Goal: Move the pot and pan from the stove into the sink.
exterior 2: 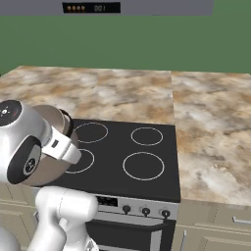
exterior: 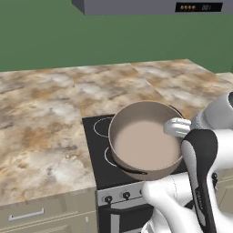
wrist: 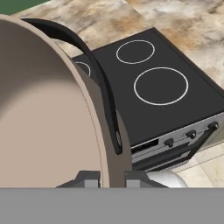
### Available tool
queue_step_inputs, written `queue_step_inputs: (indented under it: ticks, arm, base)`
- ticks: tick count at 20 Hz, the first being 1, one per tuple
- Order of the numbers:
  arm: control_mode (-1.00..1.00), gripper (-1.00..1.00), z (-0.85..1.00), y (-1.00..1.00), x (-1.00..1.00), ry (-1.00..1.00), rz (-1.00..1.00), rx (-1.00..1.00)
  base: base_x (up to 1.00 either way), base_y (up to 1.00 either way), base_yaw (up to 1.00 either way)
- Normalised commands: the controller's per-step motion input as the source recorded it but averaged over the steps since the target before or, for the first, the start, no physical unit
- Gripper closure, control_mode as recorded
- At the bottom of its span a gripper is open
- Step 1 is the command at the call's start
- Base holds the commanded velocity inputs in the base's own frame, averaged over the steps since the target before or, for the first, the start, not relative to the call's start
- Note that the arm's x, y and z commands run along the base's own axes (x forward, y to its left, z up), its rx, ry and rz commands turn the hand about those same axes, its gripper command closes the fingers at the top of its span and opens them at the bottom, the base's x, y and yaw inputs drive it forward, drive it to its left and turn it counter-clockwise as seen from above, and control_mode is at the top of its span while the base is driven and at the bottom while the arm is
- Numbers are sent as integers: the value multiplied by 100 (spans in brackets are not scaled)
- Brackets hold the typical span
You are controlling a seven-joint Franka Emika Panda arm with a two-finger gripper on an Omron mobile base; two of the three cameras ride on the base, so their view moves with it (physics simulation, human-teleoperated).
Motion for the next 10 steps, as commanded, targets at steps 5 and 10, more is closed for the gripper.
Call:
queue_step_inputs:
  ticks: [5,10]
  arm:
    - [-100,100,0,0,0,0,0,0]
    - [100,100,0,0,-1,0,0,0]
  base:
    - [0,0,0]
    - [-33,-3,0]
